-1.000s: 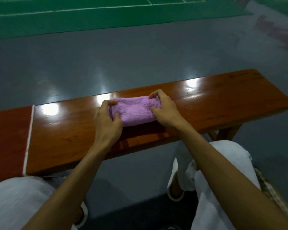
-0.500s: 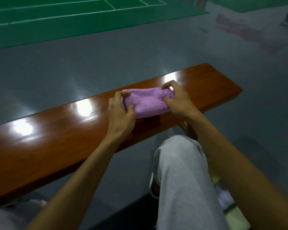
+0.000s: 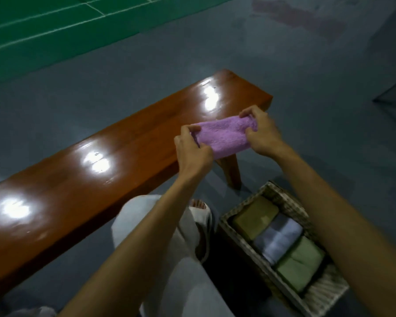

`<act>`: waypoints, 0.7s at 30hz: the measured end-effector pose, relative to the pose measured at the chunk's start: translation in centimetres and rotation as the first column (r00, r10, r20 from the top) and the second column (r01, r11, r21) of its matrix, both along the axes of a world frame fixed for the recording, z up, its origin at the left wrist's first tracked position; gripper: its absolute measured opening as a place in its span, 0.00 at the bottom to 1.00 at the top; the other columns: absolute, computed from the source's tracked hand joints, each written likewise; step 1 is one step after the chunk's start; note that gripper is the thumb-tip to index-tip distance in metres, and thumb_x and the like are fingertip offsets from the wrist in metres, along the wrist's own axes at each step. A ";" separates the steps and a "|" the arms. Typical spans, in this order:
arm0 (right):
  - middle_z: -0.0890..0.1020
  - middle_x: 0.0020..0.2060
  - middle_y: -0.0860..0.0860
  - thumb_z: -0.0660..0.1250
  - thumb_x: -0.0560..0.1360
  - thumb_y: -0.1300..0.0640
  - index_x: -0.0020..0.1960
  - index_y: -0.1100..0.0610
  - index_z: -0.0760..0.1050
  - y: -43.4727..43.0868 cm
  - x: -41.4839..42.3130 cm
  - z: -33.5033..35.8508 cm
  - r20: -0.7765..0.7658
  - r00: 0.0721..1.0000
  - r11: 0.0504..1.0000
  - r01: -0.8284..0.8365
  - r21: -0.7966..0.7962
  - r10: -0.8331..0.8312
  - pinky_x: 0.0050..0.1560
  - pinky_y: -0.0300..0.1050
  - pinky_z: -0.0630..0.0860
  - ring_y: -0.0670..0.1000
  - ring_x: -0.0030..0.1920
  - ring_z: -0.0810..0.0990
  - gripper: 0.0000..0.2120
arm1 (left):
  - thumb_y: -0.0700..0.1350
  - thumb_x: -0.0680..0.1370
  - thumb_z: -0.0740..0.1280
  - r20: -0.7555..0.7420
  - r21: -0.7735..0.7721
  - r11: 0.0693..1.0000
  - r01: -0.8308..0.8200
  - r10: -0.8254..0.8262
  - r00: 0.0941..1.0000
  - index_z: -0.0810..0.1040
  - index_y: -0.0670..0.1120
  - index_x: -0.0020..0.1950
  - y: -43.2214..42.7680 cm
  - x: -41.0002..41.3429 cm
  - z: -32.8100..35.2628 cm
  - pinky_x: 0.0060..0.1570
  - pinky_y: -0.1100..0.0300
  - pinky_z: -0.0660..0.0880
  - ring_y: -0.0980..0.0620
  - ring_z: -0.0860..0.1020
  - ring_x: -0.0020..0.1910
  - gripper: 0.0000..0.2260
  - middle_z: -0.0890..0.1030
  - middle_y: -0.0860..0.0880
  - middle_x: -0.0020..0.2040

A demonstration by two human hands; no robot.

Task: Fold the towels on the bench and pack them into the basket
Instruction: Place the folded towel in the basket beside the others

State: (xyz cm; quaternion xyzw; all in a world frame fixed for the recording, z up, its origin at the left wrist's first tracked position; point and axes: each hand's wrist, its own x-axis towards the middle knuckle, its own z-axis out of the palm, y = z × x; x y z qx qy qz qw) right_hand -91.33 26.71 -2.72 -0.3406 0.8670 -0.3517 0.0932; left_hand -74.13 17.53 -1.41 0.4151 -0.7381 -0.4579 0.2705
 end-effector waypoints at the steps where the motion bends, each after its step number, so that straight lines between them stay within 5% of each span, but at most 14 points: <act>1: 0.76 0.62 0.55 0.62 0.74 0.66 0.61 0.49 0.75 1.1 -0.7 -0.5 -0.001 1.000 1.000 0.013 0.009 -0.013 0.62 0.57 0.77 0.57 0.60 0.78 0.20 | 0.31 0.75 0.65 0.002 0.017 1.000 0.000 0.000 1.000 0.74 0.45 0.66 1.1 -0.9 -0.3 0.45 0.78 0.70 0.54 0.70 0.54 0.20 0.68 0.48 0.59; 4: 0.78 0.61 0.55 0.62 0.73 0.65 0.59 0.47 0.74 4.8 -2.3 -2.1 0.014 0.999 0.998 0.049 0.040 -0.049 0.61 0.56 0.77 0.57 0.59 0.78 0.20 | 0.30 0.74 0.65 0.008 0.146 0.989 -0.002 0.001 1.000 0.74 0.47 0.64 4.2 -3.2 -1.7 0.53 0.60 0.79 0.51 0.73 0.56 0.21 0.69 0.47 0.61; 9: 0.79 0.58 0.56 0.60 0.68 0.61 0.56 0.42 0.74 11.0 -3.2 -7.0 0.133 0.985 0.990 0.096 0.104 -0.109 0.61 0.56 0.78 0.58 0.57 0.79 0.20 | 0.32 0.74 0.68 0.076 0.308 0.946 -0.101 0.081 0.994 0.74 0.48 0.59 9.9 -6.3 -5.6 0.61 0.52 0.79 0.47 0.76 0.60 0.17 0.73 0.45 0.64; 14: 0.83 0.53 0.56 0.61 0.64 0.62 0.55 0.54 0.79 18.1 -2.1 -12.6 0.303 0.928 0.975 0.196 0.102 -0.218 0.59 0.51 0.78 0.58 0.55 0.80 0.20 | 0.33 0.73 0.68 0.248 0.317 0.947 -0.059 -0.023 0.968 0.76 0.45 0.60 16.4 -6.7 -10.9 0.63 0.53 0.74 0.43 0.76 0.60 0.17 0.74 0.42 0.64; 21: 0.83 0.52 0.54 0.62 0.64 0.64 0.52 0.48 0.78 26.6 -1.3 -20.6 0.383 0.904 0.955 0.077 0.287 -0.188 0.55 0.53 0.80 0.56 0.53 0.81 0.20 | 0.32 0.70 0.70 0.351 0.456 0.888 -0.063 -0.114 0.929 0.78 0.43 0.58 24.8 -5.1 -19.1 0.61 0.58 0.74 0.43 0.78 0.61 0.17 0.76 0.40 0.64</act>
